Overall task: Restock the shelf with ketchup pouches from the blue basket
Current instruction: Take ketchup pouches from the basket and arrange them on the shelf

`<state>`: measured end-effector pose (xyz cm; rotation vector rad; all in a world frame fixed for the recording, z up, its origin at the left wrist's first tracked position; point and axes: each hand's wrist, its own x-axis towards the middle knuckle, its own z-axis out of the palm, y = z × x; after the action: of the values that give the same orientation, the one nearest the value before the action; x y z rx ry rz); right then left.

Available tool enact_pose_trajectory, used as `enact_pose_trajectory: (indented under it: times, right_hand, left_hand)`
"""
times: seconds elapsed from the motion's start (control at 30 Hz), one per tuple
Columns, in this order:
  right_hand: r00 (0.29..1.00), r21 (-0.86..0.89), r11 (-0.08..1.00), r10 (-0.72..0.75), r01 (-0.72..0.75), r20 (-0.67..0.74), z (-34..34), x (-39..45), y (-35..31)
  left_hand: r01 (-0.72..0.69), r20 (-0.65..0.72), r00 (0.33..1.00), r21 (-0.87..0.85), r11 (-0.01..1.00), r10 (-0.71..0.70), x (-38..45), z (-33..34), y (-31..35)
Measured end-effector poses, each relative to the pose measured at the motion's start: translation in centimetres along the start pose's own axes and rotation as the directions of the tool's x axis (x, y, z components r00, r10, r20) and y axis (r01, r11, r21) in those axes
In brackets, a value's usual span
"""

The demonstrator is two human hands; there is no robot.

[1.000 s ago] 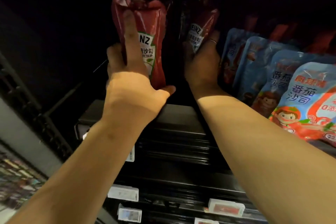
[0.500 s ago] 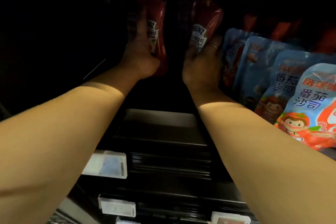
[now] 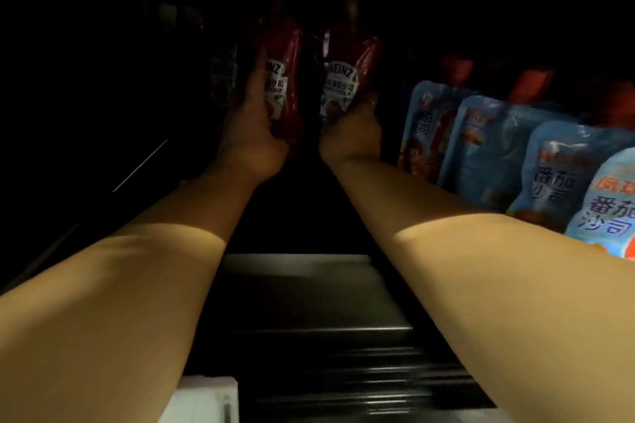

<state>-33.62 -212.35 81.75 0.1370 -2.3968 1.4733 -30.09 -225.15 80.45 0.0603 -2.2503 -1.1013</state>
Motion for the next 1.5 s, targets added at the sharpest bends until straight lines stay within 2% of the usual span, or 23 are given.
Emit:
enact_pose_trajectory:
  times: [0.17,0.27,0.33,0.4,0.47,0.57,0.67,0.77,0.9,1.03,1.2,1.3,1.5]
  right_hand:
    - [0.997,0.087,0.996,0.016,-0.010,-0.070,0.9,1.7,1.0]
    - [0.996,0.098,0.992,0.084,-0.080,-0.034,0.3,3.6,1.1]
    - [0.995,0.001,0.995,0.103,-0.103,0.011,0.1,4.2,1.1]
    - [0.997,-0.148,0.986,0.072,-0.073,-0.013,0.5,4.2,1.5]
    - [0.992,-0.118,0.988,0.086,-0.097,-0.093,0.9,3.8,2.0]
    - [0.984,-0.095,0.995,0.008,-0.025,-0.178,1.5,3.7,2.5]
    - [0.953,-0.209,0.973,-0.155,0.100,-0.262,1.4,3.6,2.6]
    - [0.961,-0.307,0.941,-0.206,0.143,-0.184,1.6,3.4,2.5]
    - [0.979,-0.395,0.910,-0.180,0.127,-0.100,1.8,4.0,2.9]
    - [0.998,-0.318,0.946,-0.066,0.067,0.014,1.6,4.7,3.2]
    - [0.994,-0.200,0.975,-0.107,0.102,-0.012,0.8,4.5,3.0]
    - [0.992,-0.208,0.970,-0.128,0.127,0.007,0.6,4.5,3.2]
    - [0.992,-0.169,0.980,-0.115,0.105,-0.053,1.0,4.6,3.2]
  left_hand:
    - [0.034,0.022,0.999,-0.029,0.999,-0.034,0.1,0.0,-0.4]
    - [0.063,0.032,0.998,-0.031,0.998,-0.062,0.1,0.1,-0.1]
    - [0.092,0.020,0.996,0.009,0.996,-0.093,-0.1,0.2,0.2]
    - [0.105,0.001,0.994,0.052,0.993,-0.106,-0.3,0.3,0.5]
    - [0.102,-0.004,0.995,0.070,0.992,-0.102,-0.5,0.3,0.7]
    - [0.142,-0.011,0.990,0.099,0.985,-0.142,-0.4,0.2,0.8]
    - [0.207,-0.036,0.978,0.180,0.962,-0.203,-0.4,0.4,1.2]
    - [0.193,-0.071,0.981,0.233,0.953,-0.182,-0.4,0.3,1.3]
    - [0.156,-0.066,0.988,0.292,0.944,-0.143,-0.6,0.5,1.1]
    - [0.128,-0.076,0.991,0.358,0.925,-0.108,-0.7,0.9,1.2]
    - [0.075,-0.052,0.997,0.398,0.914,-0.060,-0.8,1.4,1.6]
    - [0.038,-0.017,0.999,0.448,0.893,-0.034,-0.5,2.0,1.7]
    - [-0.030,0.037,0.999,0.511,0.859,0.012,1.4,3.7,2.0]
